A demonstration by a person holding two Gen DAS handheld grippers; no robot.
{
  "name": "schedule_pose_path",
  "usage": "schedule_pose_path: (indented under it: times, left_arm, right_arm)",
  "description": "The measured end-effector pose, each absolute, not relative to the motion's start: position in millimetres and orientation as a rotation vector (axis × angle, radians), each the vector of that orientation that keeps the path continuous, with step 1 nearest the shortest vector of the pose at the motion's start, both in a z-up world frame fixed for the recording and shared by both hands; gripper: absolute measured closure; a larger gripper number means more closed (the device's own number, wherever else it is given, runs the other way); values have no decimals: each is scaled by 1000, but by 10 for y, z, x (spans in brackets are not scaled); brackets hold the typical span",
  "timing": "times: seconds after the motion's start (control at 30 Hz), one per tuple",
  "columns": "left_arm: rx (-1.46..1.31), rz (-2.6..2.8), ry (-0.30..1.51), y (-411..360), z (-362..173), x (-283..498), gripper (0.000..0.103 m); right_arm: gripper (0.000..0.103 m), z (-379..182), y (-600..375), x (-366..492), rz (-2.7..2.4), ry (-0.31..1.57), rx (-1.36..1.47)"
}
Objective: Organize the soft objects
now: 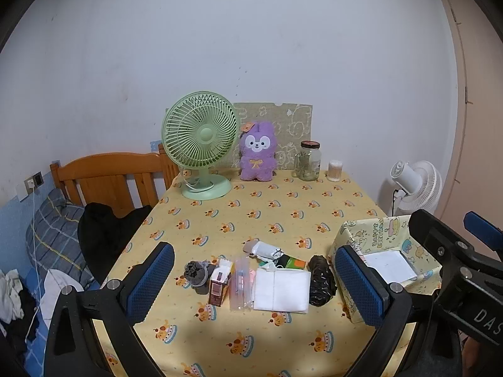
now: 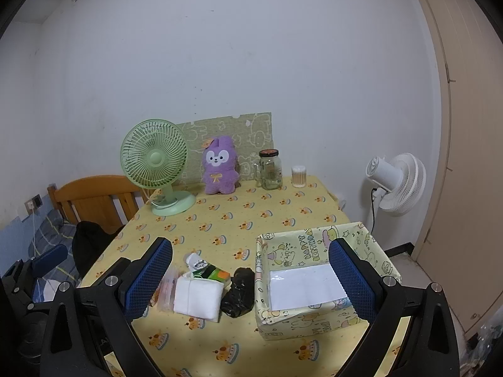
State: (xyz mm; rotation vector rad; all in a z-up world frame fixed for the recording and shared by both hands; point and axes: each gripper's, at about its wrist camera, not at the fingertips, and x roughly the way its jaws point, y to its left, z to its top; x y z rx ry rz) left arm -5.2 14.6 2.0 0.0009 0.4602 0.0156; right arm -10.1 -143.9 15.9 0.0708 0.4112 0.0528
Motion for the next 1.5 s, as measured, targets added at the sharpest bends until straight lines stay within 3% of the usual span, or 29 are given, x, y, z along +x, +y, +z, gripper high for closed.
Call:
schedule_pose_path:
  times: [0.7,1.4,1.5]
  left_arm:
    - [16,8,481,191,-162,42,3]
    - [-21,89,624,560,-811,431,13]
    - [-33,99,653,630,-888,492,19]
  right_arm:
    - [5,-69,-1216,27,111,445,63]
    - [11,-754,-730,597,190,627,31]
    - [11,-833,-639,678,199,653,19]
